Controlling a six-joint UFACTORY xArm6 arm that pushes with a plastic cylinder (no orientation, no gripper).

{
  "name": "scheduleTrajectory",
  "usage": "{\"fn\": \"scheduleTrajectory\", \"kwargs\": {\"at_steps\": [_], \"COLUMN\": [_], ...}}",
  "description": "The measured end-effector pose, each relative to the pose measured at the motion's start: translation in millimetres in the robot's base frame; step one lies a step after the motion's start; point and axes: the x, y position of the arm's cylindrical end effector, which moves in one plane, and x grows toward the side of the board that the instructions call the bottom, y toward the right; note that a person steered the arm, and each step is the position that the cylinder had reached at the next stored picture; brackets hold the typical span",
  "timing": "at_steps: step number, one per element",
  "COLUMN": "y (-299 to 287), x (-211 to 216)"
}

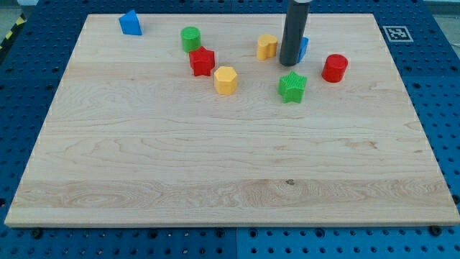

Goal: Push the blue cube above the yellow heart

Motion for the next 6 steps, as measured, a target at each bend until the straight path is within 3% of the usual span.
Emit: {"fn": "scheduleTrajectory", "kwargs": {"at_steps": [2, 5, 6], "y": [21, 34, 63], "x": [-5, -52, -63]}}
